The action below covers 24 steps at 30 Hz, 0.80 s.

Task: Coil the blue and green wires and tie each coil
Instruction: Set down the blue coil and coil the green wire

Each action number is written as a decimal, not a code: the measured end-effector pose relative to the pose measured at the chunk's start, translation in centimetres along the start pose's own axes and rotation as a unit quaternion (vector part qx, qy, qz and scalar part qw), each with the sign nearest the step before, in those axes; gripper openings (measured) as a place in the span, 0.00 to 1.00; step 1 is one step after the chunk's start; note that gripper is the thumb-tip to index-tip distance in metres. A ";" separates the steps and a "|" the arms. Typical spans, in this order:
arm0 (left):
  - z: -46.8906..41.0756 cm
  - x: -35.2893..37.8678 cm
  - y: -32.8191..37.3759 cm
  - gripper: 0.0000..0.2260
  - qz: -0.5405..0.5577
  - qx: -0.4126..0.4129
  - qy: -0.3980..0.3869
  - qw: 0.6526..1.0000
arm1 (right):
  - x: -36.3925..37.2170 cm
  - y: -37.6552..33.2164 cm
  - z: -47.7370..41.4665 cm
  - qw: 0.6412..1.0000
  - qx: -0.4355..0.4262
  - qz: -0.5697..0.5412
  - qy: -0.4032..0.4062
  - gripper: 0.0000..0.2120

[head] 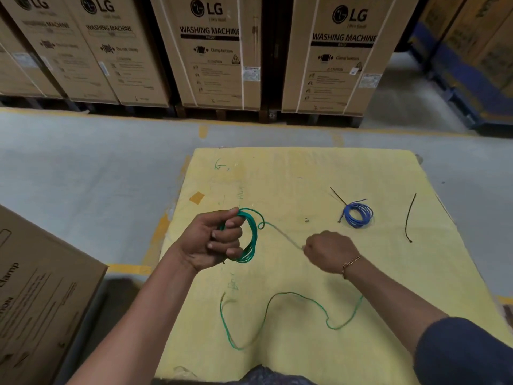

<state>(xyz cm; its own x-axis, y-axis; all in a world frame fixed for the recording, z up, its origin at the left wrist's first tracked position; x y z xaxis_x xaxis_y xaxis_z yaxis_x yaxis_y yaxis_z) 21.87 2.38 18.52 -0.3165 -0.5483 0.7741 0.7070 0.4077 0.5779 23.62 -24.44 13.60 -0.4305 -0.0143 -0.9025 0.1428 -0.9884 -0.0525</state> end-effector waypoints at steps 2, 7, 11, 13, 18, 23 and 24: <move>-0.4 0.0 -0.1 0.14 0.007 0.005 0.031 0.999 | 1.0 -1.0 0.4 0.993 -0.035 -0.047 -0.103 0.16; -0.7 0.5 -0.7 0.15 0.014 -0.018 0.061 0.998 | 0.3 -3.7 0.9 0.949 -0.113 -0.294 0.002 0.39; -1.1 2.0 -0.8 0.14 0.031 -0.026 0.029 0.999 | -1.5 -6.0 1.0 0.905 -0.085 -0.309 0.280 0.50; -1.2 2.7 -0.8 0.14 0.029 -0.030 0.010 0.999 | -3.0 -6.4 1.1 0.878 -0.056 -0.275 0.389 0.52; -1.0 3.9 -0.6 0.12 0.042 -0.033 -0.024 0.998 | -5.4 -6.0 0.8 0.845 -0.114 -0.224 0.472 0.43; -1.0 4.2 0.0 0.12 0.062 -0.020 -0.051 0.997 | -5.6 -6.4 0.3 0.828 -0.221 -0.344 0.383 0.08; -1.0 4.0 0.3 0.12 0.067 -0.009 -0.042 0.997 | -6.0 -6.4 0.4 0.813 -0.202 -0.451 0.308 0.07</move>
<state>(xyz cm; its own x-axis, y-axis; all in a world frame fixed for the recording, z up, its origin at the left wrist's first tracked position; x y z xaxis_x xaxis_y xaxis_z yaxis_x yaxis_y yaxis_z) 21.43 -0.43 21.51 -0.2702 -0.4266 0.8631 0.7571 0.4597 0.4642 24.91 -18.12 19.49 -0.0126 0.8907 -0.4545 0.3509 -0.4217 -0.8361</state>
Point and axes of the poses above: each hand's wrist, its own z-axis away from the middle knuckle, its own x-axis out of the palm, y = z × x, the point moved 2 cm from there along -z, towards the middle knuckle, and after that the axes turned 3 degrees about -z, right-handed, at the moved point
